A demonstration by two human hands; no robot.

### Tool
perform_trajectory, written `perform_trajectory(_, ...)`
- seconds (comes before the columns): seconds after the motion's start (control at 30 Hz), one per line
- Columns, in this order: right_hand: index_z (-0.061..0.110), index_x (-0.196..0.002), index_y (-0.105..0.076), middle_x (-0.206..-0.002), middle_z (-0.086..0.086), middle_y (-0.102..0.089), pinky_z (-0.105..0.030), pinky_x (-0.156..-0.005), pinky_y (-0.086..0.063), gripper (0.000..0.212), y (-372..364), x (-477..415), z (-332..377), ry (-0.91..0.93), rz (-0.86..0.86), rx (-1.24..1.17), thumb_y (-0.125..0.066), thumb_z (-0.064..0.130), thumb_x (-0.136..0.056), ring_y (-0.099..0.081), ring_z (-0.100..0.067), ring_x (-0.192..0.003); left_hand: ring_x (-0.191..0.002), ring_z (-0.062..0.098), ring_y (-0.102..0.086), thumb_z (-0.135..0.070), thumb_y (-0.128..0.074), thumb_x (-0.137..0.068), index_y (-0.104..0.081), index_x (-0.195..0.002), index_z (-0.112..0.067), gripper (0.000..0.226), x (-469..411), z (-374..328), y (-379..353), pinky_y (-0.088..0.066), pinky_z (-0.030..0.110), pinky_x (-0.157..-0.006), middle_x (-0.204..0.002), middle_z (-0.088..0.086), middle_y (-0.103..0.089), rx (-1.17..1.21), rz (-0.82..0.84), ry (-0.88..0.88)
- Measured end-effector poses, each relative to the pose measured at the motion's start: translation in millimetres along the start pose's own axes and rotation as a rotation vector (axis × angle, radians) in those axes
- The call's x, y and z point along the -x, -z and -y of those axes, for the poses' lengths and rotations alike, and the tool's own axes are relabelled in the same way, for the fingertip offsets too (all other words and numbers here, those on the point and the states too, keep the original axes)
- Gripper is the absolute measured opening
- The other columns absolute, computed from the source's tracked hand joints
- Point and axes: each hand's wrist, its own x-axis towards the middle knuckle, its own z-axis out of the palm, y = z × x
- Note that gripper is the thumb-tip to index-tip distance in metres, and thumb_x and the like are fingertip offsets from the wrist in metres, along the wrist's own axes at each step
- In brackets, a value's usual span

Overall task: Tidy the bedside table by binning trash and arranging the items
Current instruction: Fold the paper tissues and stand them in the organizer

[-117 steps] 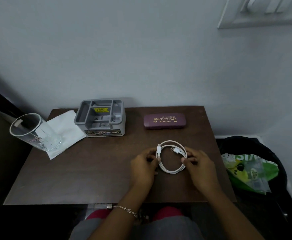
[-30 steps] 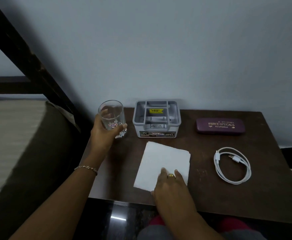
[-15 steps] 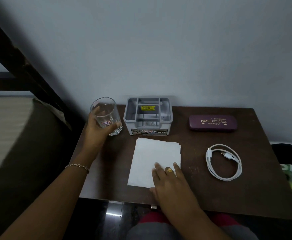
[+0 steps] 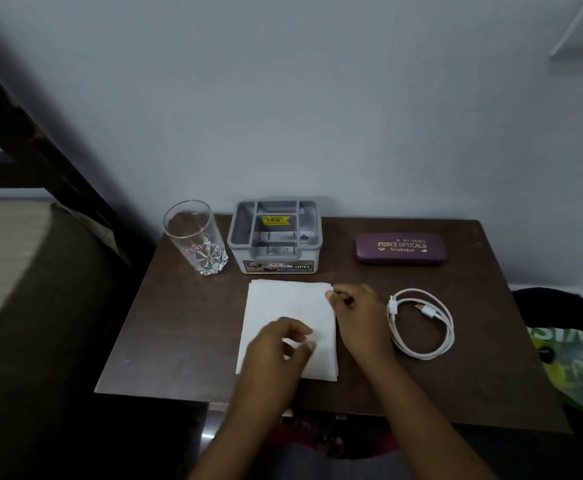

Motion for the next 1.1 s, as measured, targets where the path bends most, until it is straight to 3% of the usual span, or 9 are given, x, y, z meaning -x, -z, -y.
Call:
perform_trajectory(0.17, 0.02, -0.085, -0.07, -0.091, -0.002, -0.064, -0.035, -0.071, -0.049, 0.009, -8.5, 0.7, -0.1, 0.023, -0.094, 0.035, -0.062, 0.024, -0.085, -0.061, -0.023, -0.083, -0.073, 0.0, -0.053, -0.026, -0.063, -0.086, -0.058, -0.103, -0.025, 0.018, -1.9, 1.4, -24.8, -0.037, 0.009, -0.062, -0.101, -0.007, -0.059, -0.106, 0.008, 0.098)
perform_trajectory(0.3, 0.022, -0.082, -0.068, -0.087, 0.002, -0.063, -0.037, -0.067, -0.049, 0.007, -9.5, 5.4, -3.0, 0.089, -0.149, 0.019, -0.061, 0.021, -0.084, -0.059, -0.02, -0.079, -0.079, -0.002, -0.053, -0.022, -0.065, -0.084, -0.055, -0.099, -0.029, 0.019, 0.9, 11.0, -28.3, -0.038, 0.004, -0.063, -0.102, -0.007, -0.059, -0.089, -0.002, 0.106)
perform_trajectory(0.5, 0.02, -0.078, -0.071, -0.084, 0.006, -0.061, -0.032, -0.069, -0.05, 0.011, -5.2, 14.1, -7.8, 0.196, -0.167, -0.127, -0.066, 0.01, -0.08, -0.06, -0.013, -0.075, -0.082, 0.0, -0.054, -0.021, -0.065, -0.084, -0.056, -0.098, -0.028, 0.017, 0.2, 15.9, -28.0, -0.039, 0.0, -0.065, -0.093, -0.012, -0.057, -0.023, -0.004, 0.105)
perform_trajectory(0.63, 0.016, -0.081, -0.07, -0.086, 0.005, -0.062, -0.014, -0.075, -0.043, 0.014, 3.4, 16.6, -6.3, 0.298, -0.166, -0.194, -0.062, 0.004, -0.083, -0.058, -0.005, -0.081, -0.079, 0.011, -0.06, -0.017, -0.065, -0.084, -0.061, -0.098, -0.024, 0.015, -0.6, 17.7, -25.8, -0.047, 0.012, -0.068, -0.084, -0.007, -0.061, 0.104, -0.056, 0.144)
perform_trajectory(0.77, 0.015, -0.085, -0.071, -0.087, 0.007, -0.062, -0.012, -0.075, -0.043, 0.012, 7.4, 25.0, -8.4, 0.31, -0.213, -0.193, -0.063, 0.006, -0.085, -0.058, -0.003, -0.081, -0.071, 0.013, -0.062, -0.016, -0.064, -0.085, -0.061, -0.096, -0.021, 0.013, -0.4, 19.7, -20.6, -0.052, 0.021, -0.06, -0.079, -0.005, -0.061, 0.164, -0.124, 0.181)
perform_trajectory(0.9, 0.015, -0.08, -0.072, -0.082, 0.008, -0.06, -0.008, -0.071, -0.04, 0.01, 4.7, 23.2, -11.1, 0.313, -0.19, -0.155, -0.067, 0.006, -0.081, -0.057, -0.003, -0.076, -0.075, 0.011, -0.058, -0.017, -0.068, -0.082, -0.057, -0.088, -0.029, 0.017, -2.2, 22.9, -23.5, -0.054, 0.031, -0.074, -0.081, -0.005, -0.06, 0.108, -0.083, 0.201)
perform_trajectory(1.0, 0.014, -0.084, -0.071, -0.086, 0.004, -0.061, -0.018, -0.072, -0.043, 0.01, 3.2, 25.4, -10.5, 0.353, -0.164, -0.085, -0.062, 0.01, -0.085, -0.058, -0.011, -0.078, -0.077, 0.012, -0.058, -0.017, -0.068, -0.081, -0.057, -0.088, -0.029, 0.018, -3.2, 24.5, -25.1, -0.053, 0.031, -0.076, -0.082, -0.003, -0.06, 0.104, -0.086, 0.19)
perform_trajectory(1.1, 0.013, -0.083, -0.065, -0.087, 0.001, -0.058, -0.028, -0.064, -0.044, 0.009, -0.5, 28.6, -8.6, 0.446, -0.177, 0.124, -0.057, 0.009, -0.086, -0.057, -0.017, -0.073, -0.079, 0.017, -0.06, -0.017, -0.067, -0.082, -0.056, -0.088, -0.03, 0.018, -4.7, 27.6, -26.2, -0.052, 0.031, -0.077, -0.083, -0.002, -0.06, 0.111, -0.094, 0.183)
